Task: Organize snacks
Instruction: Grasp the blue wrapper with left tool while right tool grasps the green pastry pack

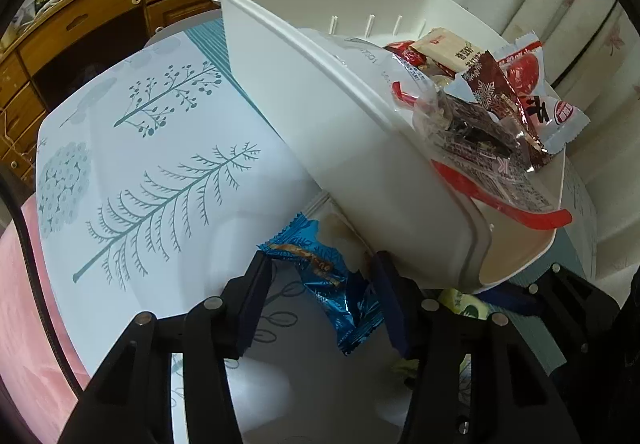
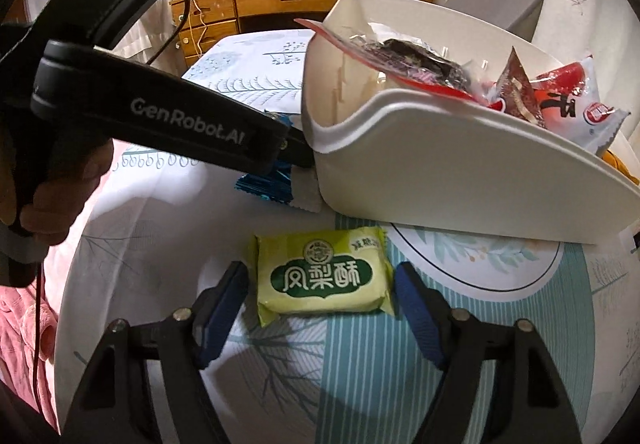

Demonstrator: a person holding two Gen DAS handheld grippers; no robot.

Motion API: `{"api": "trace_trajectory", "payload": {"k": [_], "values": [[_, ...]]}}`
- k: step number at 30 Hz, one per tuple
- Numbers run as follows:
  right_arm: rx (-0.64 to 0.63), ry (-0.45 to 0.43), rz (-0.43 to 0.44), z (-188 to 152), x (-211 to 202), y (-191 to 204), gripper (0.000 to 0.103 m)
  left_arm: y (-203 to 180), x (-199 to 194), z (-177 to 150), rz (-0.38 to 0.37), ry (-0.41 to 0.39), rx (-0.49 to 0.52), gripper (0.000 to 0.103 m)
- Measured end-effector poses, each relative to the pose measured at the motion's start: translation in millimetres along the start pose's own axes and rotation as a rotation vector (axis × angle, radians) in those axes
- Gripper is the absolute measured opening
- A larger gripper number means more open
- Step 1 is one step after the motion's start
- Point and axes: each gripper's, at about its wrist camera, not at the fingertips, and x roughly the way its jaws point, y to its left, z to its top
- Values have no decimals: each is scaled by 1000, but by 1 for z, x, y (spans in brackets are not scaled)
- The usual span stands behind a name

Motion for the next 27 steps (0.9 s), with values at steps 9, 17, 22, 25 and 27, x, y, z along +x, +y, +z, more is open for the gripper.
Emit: {"api": "trace_trajectory", "payload": {"k": [9,17,22,25,27], "values": [[-5,28,34,3,-3,-3,59,-2,-1,-17,-34,-20,-135,31],[29,73,92,0,-11,-8,59,-2,-9,-29,-25,9,-211,29],[14,77,123,-7,-26,-8,59,-1,-20,-42,5,42,-278,29],[-3,72,141,-8,-37,-10,59,2,-29,-52,17,59,-333,29],[-9,70,154,-6,-45,-14,59,4,-38,-60,30,71,-372,29]]}}
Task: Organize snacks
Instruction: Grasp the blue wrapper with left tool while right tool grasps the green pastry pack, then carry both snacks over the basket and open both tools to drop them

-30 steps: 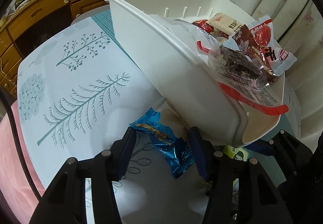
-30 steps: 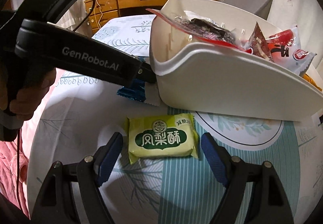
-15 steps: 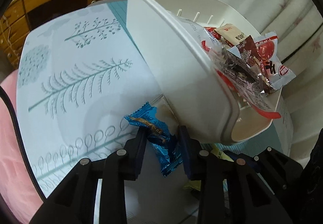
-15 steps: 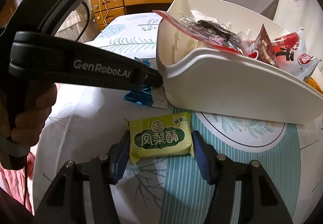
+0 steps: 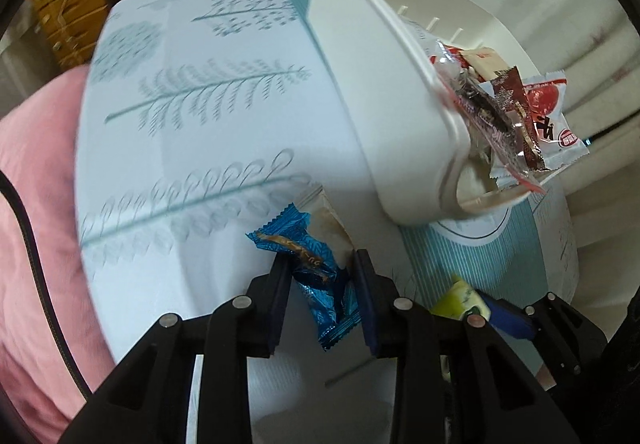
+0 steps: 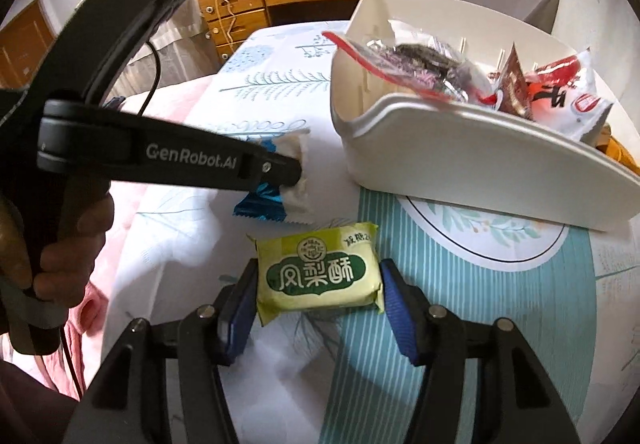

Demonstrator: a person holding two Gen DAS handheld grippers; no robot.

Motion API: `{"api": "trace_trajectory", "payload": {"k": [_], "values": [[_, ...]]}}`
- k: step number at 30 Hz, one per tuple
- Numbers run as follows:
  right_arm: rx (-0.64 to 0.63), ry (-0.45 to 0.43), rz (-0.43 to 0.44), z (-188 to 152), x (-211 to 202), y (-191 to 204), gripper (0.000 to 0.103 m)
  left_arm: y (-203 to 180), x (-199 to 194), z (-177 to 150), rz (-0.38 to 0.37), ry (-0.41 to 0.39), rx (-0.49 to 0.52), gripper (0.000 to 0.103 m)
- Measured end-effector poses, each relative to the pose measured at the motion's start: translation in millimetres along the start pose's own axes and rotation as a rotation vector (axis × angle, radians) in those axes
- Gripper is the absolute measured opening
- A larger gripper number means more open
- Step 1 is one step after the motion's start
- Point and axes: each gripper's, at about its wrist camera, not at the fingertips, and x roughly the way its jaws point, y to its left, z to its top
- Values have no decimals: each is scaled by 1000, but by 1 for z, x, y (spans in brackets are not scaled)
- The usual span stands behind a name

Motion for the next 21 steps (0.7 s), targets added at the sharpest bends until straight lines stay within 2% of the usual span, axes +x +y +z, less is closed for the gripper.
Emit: {"api": "trace_trajectory", "payload": {"k": [6,12,21], "values": [[88,7,86,9,-24,-23,59,1,-23,-20,26,26,-115,29],[87,-24,104,15,-59,-38,59,-18,-55,-35,47,13,-170,29],[86,-54,116,23,-96,-86,59,-77,-106,-29,31,-76,-203,29]]}}
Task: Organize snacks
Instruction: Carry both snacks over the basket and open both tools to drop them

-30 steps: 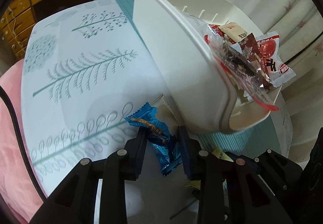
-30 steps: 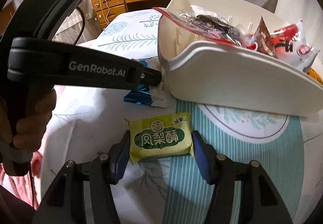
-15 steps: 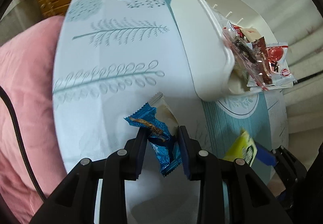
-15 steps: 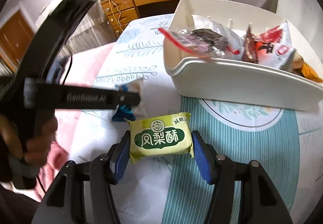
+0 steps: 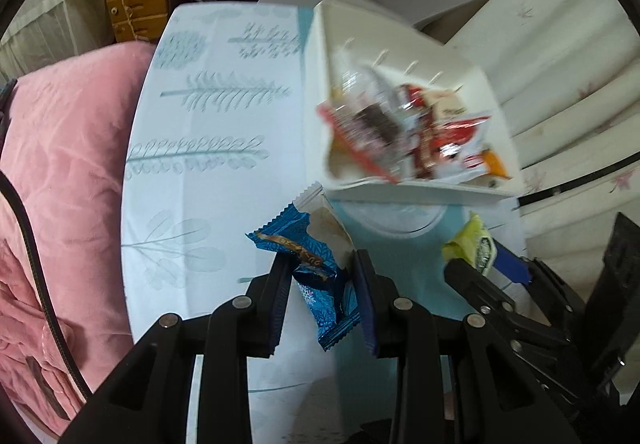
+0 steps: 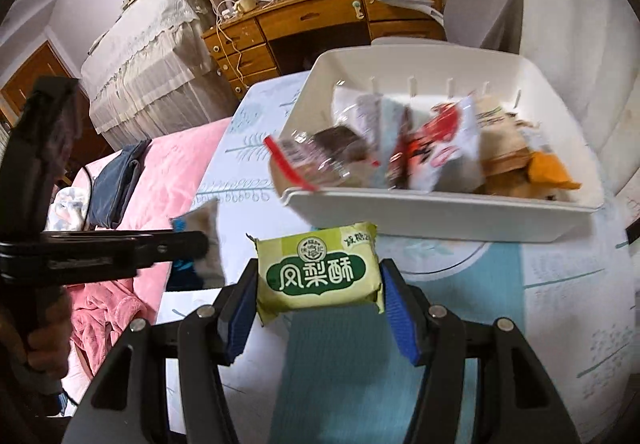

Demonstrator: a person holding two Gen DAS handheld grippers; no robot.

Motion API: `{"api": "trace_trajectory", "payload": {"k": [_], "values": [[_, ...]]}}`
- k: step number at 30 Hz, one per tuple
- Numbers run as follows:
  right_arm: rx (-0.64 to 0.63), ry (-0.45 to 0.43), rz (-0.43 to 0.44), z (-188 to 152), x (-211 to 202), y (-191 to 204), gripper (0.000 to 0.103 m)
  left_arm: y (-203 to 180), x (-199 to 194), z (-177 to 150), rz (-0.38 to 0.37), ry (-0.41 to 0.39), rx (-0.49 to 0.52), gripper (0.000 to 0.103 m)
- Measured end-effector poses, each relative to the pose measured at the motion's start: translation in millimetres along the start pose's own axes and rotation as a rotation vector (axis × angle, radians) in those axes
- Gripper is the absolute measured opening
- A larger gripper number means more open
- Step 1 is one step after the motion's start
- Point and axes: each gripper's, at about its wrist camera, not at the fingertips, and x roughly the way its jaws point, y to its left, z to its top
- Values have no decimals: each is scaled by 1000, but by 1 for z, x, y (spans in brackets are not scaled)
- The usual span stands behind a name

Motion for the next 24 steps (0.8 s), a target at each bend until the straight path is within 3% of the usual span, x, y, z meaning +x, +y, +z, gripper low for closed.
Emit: {"api": "trace_trajectory", "payload": {"k": [12,24], "values": [[0,-53,-11,34,-39,-69,60,-84,-23,32,5,-127,40,30],[-42,-65,6,73,-32,-133,60,-133,5,83,62,-224,-4,30]]}}
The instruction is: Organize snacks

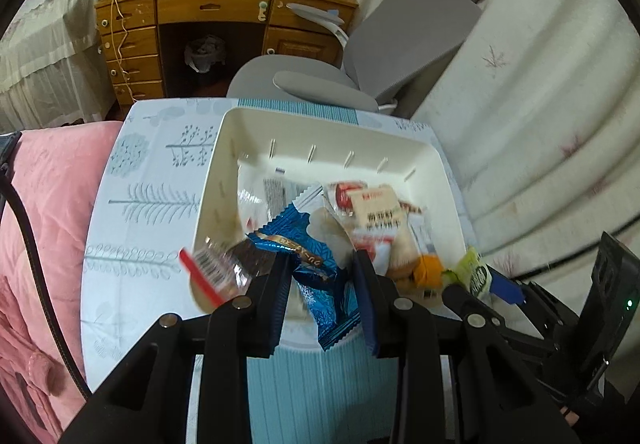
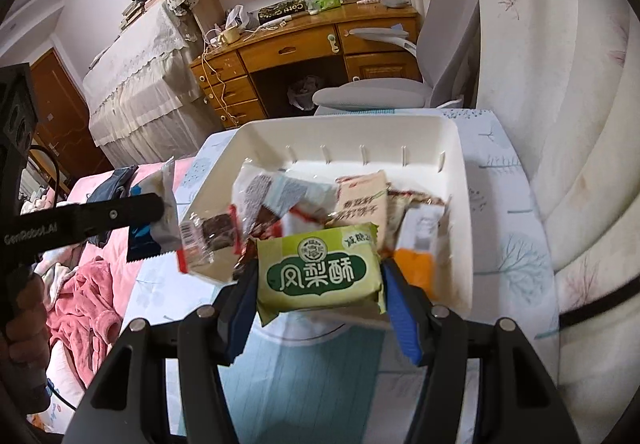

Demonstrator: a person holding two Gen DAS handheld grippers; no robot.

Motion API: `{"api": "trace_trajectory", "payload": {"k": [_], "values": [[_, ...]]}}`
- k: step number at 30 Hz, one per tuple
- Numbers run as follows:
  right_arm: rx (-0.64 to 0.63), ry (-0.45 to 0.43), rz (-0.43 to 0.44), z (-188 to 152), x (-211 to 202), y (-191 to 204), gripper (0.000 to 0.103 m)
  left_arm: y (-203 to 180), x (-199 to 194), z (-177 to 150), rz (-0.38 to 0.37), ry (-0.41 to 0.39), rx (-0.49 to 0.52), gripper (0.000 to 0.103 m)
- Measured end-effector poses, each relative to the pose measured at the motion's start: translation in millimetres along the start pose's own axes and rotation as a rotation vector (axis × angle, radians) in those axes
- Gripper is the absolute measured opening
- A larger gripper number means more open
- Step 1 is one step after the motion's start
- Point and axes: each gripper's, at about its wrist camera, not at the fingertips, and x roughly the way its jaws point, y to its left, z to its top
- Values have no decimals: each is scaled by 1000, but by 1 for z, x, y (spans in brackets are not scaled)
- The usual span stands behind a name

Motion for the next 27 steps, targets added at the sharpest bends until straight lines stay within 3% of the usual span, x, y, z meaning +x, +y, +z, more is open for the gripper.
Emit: {"api": "trace_trajectory", "payload": {"k": [6,10,13,16,27], "values": [[-17,23,22,16,11,-18,62,-16,11,16,25,-32,-10,33],[-7,29,29,17,13,-23,71,-18,15,17,45,-16,-25,53],[0,28,30,17,10,-23,81,-14,11,14,53,-8,-46,61],[15,38,34,15,7,-21,82,-7,3,7,72,1,-61,69],[157,43,-27,-31,-29,-4,92,21,-35,-54,46,50,-90,71]]}}
